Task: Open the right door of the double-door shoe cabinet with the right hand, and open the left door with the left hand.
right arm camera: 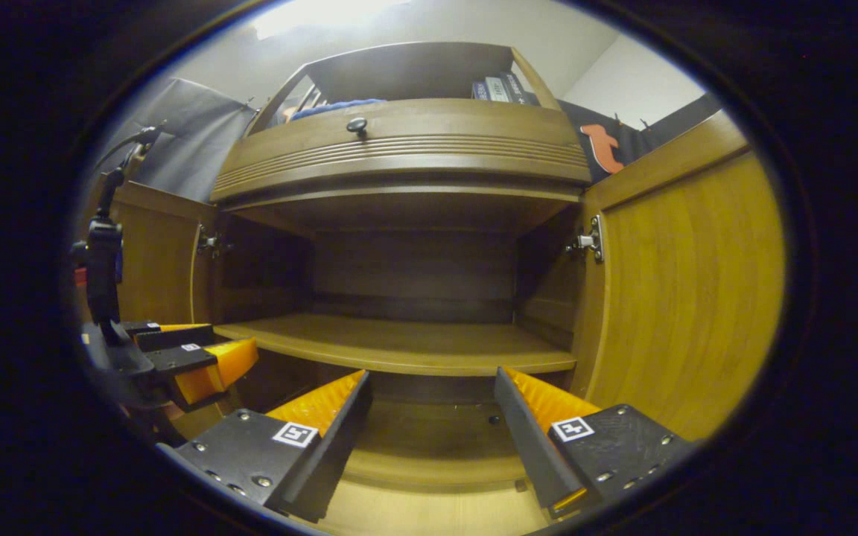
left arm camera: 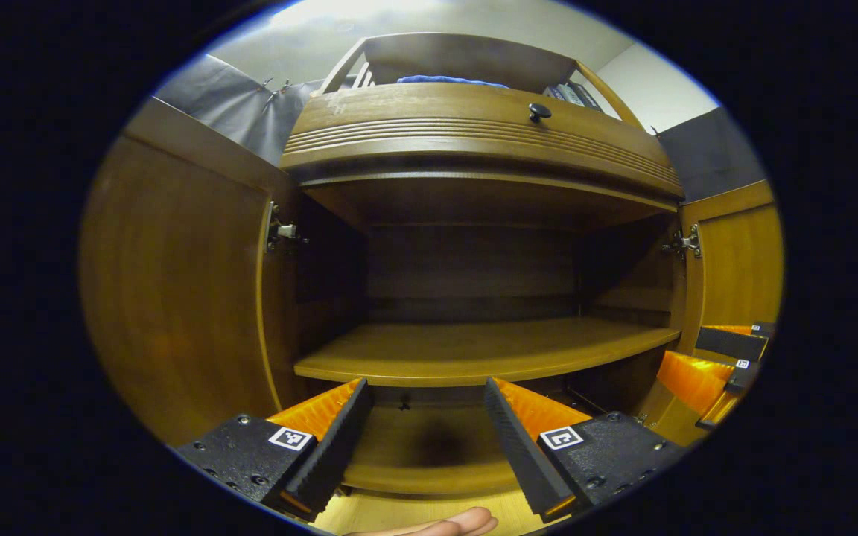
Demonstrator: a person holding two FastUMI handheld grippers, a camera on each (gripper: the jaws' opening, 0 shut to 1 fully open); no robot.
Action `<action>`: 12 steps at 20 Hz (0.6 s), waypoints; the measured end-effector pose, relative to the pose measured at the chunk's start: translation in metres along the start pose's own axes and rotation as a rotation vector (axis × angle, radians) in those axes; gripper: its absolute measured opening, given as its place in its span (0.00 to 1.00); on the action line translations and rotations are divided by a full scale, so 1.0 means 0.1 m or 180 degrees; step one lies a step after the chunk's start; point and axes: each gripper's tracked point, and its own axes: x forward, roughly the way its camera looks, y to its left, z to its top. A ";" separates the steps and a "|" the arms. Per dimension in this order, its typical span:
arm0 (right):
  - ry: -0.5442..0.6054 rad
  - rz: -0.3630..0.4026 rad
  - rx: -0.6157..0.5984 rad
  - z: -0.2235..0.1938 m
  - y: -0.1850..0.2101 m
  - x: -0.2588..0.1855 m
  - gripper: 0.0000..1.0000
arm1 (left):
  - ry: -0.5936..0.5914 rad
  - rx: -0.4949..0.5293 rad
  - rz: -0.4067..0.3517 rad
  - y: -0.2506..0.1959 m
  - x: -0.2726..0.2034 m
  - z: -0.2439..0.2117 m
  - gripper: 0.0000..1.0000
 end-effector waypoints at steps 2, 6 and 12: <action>0.0052 -0.0011 -0.0018 -0.05 -0.01 -0.04 0.94 | -0.0018 -0.0016 -0.0070 -0.05 -0.06 0.03 0.92; 0.0109 -0.0022 0.0040 -0.10 -0.05 -0.17 0.98 | -0.0042 -0.0026 -0.0186 -0.15 -0.17 0.08 0.95; 0.0067 -0.0092 0.0080 -0.07 -0.18 -0.34 0.98 | -0.0151 0.0158 -0.0190 -0.24 -0.45 0.13 0.92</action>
